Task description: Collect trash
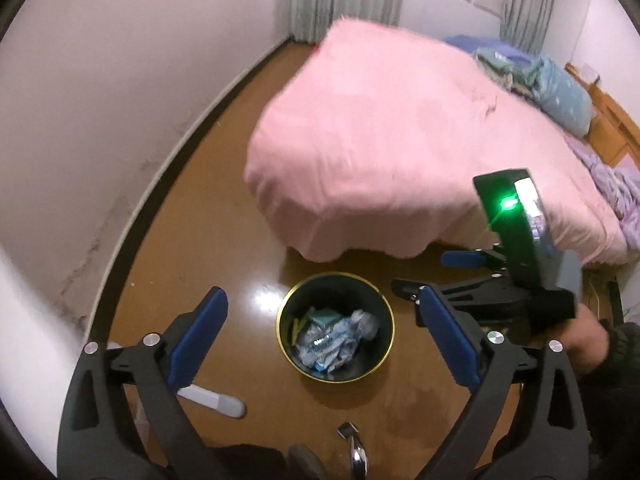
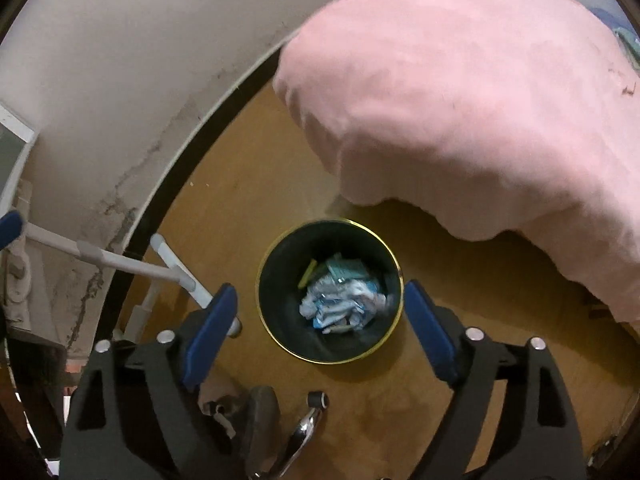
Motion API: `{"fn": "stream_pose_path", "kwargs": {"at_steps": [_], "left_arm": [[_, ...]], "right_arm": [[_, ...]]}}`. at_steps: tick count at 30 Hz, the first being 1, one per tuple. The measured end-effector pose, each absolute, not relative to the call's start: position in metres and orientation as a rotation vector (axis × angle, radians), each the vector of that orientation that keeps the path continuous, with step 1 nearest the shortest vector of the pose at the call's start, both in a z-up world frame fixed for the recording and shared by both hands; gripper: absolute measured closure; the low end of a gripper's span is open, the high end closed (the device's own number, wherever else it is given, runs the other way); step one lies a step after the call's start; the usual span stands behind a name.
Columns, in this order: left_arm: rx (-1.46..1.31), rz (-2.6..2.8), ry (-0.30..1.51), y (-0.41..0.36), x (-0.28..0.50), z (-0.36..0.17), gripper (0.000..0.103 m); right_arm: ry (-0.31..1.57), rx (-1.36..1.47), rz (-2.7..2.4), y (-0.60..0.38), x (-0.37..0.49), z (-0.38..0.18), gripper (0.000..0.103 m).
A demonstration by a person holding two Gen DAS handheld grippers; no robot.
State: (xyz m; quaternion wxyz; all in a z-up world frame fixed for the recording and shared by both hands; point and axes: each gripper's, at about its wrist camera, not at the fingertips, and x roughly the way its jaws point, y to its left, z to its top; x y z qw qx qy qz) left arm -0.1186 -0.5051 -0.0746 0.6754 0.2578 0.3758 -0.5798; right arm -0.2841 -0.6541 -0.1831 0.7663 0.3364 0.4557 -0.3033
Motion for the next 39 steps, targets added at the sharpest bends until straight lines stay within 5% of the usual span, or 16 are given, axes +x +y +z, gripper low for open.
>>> {"fn": "stream_pose_path", "kwargs": {"at_steps": [3,13,24,39], "left_arm": [[0.487,-1.275,0.826,-0.46,-0.101,-0.036,0.007],[0.204,-0.639,0.733,-0.208,0.015,0.025,0.007],[0.049,-0.054,0.783,0.035,0.049,0.005,0.007],[-0.006,0.033,0.782,0.08,0.041,0.013,0.007]], "right_arm": [[0.915,0.649,-0.641,-0.635,-0.268,-0.146,0.007],[0.684,0.266,-0.248,-0.466,-0.118,-0.008,0.007],[0.659,0.07,0.132,-0.267,-0.002,0.014,0.007],[0.709,0.042,0.165,-0.222,0.004,0.003,0.007]]}}
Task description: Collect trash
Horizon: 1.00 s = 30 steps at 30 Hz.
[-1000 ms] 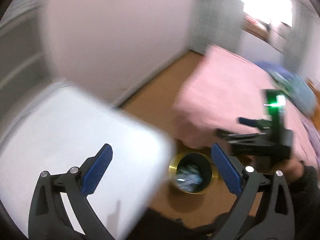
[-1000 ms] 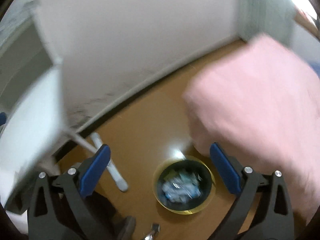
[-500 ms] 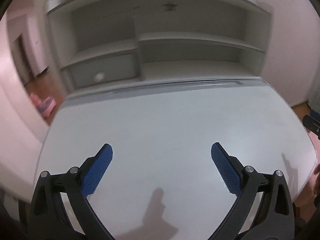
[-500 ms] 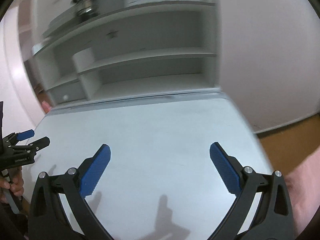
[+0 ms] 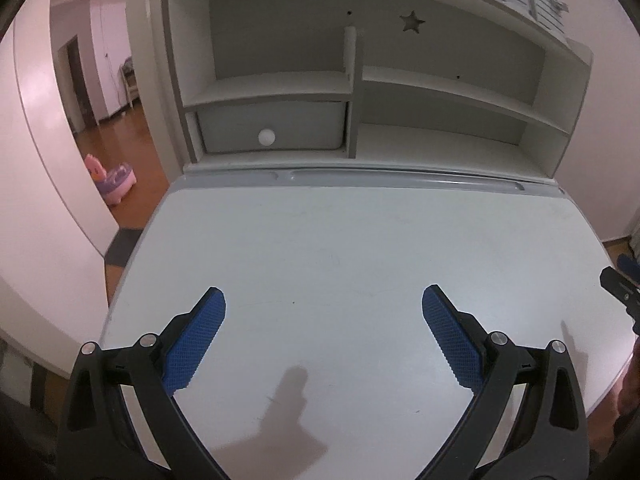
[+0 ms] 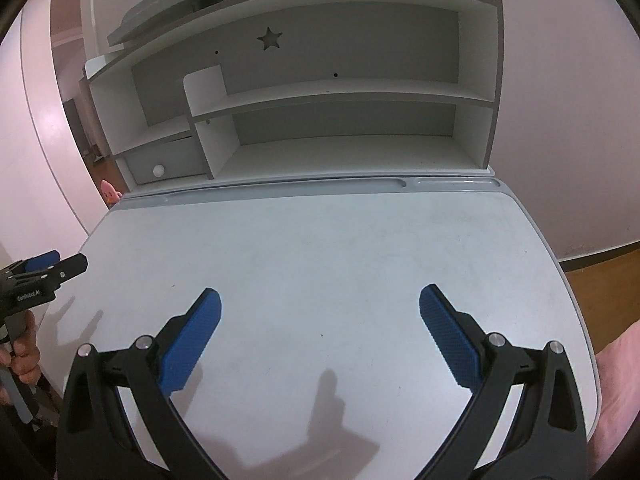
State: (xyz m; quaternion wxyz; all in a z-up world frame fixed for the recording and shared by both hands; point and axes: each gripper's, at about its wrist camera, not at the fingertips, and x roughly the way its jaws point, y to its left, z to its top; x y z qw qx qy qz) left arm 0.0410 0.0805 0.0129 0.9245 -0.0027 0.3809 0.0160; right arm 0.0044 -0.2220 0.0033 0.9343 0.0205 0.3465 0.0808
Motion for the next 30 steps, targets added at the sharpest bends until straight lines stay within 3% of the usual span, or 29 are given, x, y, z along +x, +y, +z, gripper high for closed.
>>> {"fn": "stream_pose_path", "kwargs": {"at_steps": [30], "left_arm": [[0.015,-0.018,0.763,0.053,0.025,0.017,0.007]], "right_arm": [[0.682,0.001,0.137,-0.231,-0.019,0.017,0.007]]}}
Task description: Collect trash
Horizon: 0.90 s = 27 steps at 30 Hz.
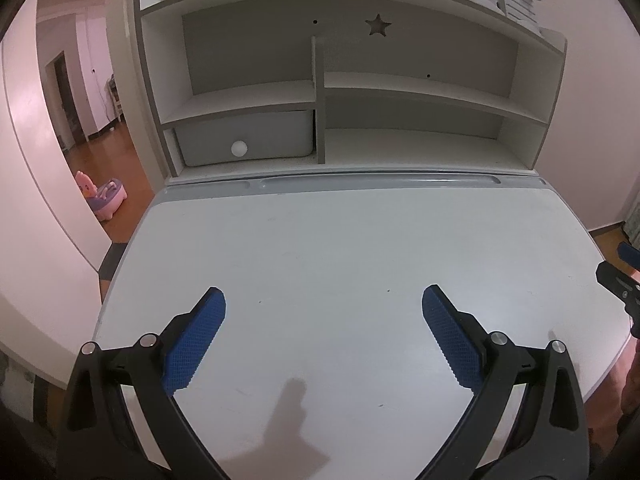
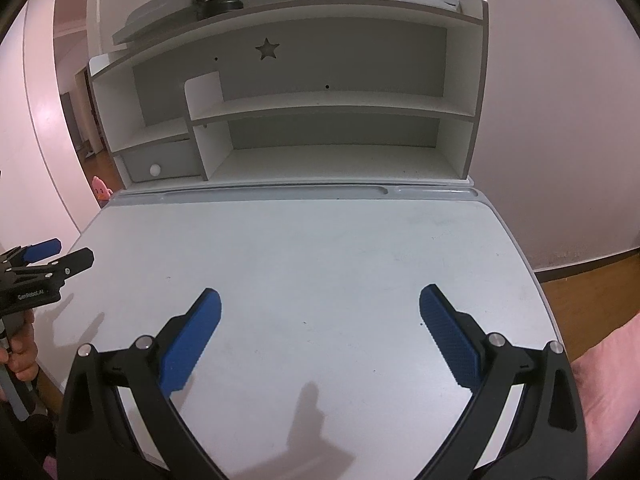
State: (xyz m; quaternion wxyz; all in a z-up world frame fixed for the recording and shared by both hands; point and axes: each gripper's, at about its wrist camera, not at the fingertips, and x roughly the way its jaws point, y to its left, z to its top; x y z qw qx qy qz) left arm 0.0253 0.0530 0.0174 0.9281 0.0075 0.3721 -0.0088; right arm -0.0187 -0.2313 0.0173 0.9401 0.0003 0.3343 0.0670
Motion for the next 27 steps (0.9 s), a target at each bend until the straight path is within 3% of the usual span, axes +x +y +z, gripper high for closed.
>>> {"fn": "stream_pose_path", "kwargs": {"at_steps": [27], "left_arm": [[0.02,-0.025,0.772,0.052,0.0259,0.0158,0.007]], "right_arm": [[0.679,-0.014,0.132,-0.2277,-0.0213,0.0173,0.007]]}}
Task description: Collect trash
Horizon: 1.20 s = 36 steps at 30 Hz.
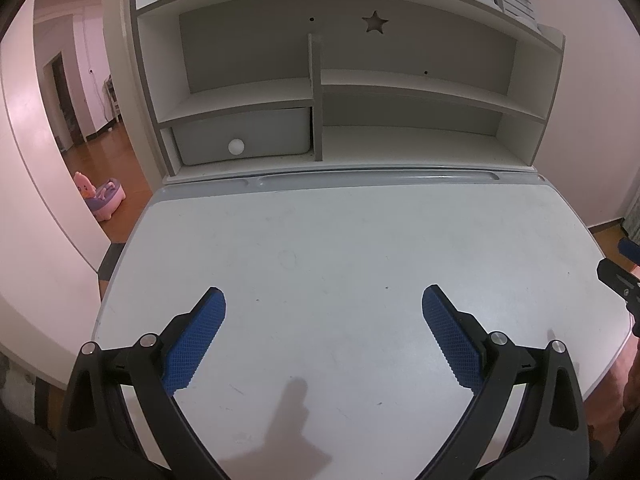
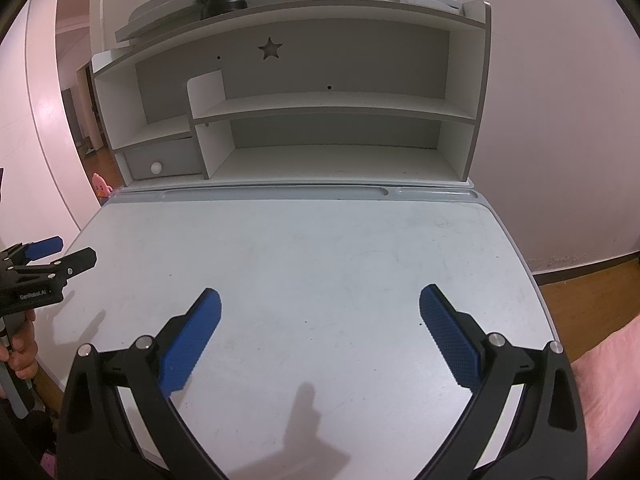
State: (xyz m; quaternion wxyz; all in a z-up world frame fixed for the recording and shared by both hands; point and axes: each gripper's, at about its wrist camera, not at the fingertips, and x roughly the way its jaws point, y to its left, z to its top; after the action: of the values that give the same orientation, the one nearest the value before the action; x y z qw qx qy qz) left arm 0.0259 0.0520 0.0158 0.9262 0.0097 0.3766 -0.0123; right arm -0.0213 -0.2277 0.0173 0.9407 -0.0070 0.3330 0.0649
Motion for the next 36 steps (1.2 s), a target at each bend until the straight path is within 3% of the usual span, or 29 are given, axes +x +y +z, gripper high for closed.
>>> {"fn": "stream_pose_path", "kwargs": {"at_steps": [36], "left_arm": [[0.036,-0.033,0.784,0.047,0.027,0.0114,0.007]], "right_arm": [[0.679,-0.011,0.121,-0.2268,-0.0205,0.0192,0.007]]}}
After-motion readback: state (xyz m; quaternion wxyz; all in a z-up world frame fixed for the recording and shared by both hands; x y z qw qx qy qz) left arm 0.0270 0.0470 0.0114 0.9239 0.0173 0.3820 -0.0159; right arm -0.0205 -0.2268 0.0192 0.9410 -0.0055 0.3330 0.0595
